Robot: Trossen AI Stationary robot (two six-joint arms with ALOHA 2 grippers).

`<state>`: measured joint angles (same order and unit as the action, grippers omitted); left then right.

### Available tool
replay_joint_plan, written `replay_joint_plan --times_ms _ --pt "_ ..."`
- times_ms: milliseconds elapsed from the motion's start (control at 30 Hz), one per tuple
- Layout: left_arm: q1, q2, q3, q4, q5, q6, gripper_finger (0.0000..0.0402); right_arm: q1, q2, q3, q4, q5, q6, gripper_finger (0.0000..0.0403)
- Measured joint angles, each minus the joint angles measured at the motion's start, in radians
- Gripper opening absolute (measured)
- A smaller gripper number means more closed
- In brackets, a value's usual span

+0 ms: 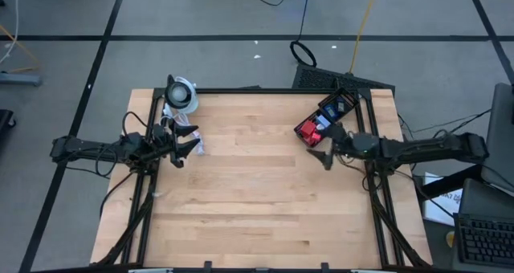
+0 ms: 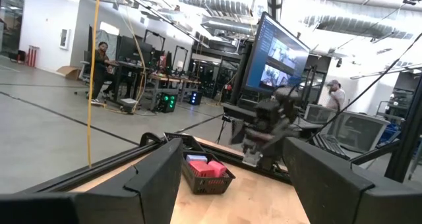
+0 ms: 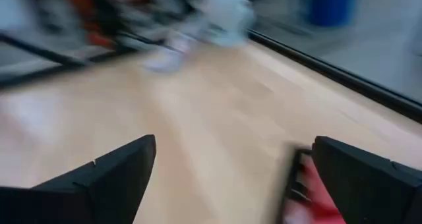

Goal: Pick & Place Office items
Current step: Return to Home Position

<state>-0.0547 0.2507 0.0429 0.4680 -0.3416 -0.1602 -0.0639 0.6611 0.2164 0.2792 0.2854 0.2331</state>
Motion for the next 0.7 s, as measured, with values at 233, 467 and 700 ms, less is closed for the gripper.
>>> replay_joint_plan --times_ms 233,467,700 --pt "0.000 0.000 0.000 0.000 0.000 0.000 0.0267 0.000 -0.274 0.018 -0.052 -0.316 -0.016 0.0394" --pt "0.000 0.000 0.000 0.000 0.000 0.000 0.0267 0.000 -0.514 0.018 -0.280 -0.151 -0.019 0.0393" --pt "0.000 0.000 0.000 0.000 0.000 0.000 0.0267 0.000 -0.659 0.018 -0.395 -0.098 -0.120 0.0393"
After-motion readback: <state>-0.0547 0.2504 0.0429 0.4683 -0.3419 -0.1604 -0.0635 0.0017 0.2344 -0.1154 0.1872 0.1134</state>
